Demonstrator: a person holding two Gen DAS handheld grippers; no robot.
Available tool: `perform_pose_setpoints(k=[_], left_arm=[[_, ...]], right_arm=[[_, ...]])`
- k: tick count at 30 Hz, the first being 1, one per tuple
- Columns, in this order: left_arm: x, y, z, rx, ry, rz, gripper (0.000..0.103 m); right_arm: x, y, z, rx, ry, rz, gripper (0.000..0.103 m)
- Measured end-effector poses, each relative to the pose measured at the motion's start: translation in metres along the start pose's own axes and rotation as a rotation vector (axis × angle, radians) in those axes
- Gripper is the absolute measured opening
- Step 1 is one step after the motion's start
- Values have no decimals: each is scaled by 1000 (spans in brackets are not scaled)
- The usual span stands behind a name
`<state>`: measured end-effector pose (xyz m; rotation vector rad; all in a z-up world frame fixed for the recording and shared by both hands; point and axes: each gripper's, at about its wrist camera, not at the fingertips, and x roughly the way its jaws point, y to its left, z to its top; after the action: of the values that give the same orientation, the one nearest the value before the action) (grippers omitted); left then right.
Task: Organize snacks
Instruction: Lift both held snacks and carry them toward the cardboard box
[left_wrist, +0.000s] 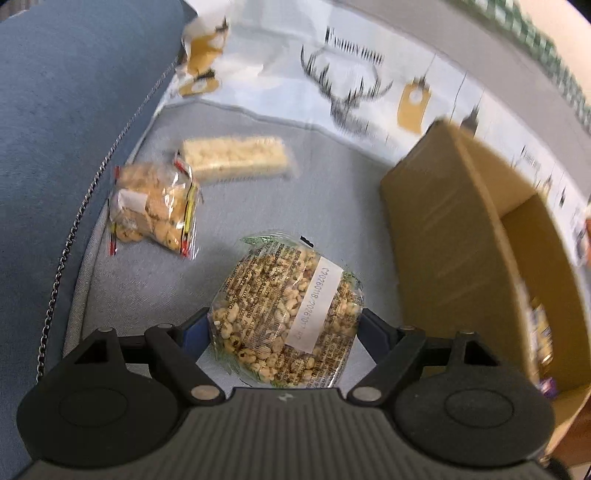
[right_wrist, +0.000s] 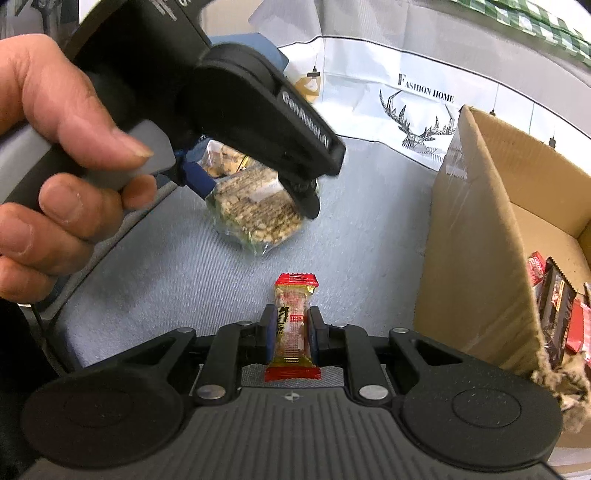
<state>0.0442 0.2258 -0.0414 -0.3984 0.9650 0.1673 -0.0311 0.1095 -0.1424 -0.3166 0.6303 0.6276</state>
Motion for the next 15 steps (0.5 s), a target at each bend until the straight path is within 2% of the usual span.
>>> perform_pose_setpoints(k=[6, 15], left_arm=[[-29, -4, -3, -39, -122, -31, 86], [-54, -9, -5, -34, -240, -49, 86]], right_arm=[[-24, -4, -1, 22, -58, 1, 18], [-69, -5, 5, 21, -183, -1, 18]])
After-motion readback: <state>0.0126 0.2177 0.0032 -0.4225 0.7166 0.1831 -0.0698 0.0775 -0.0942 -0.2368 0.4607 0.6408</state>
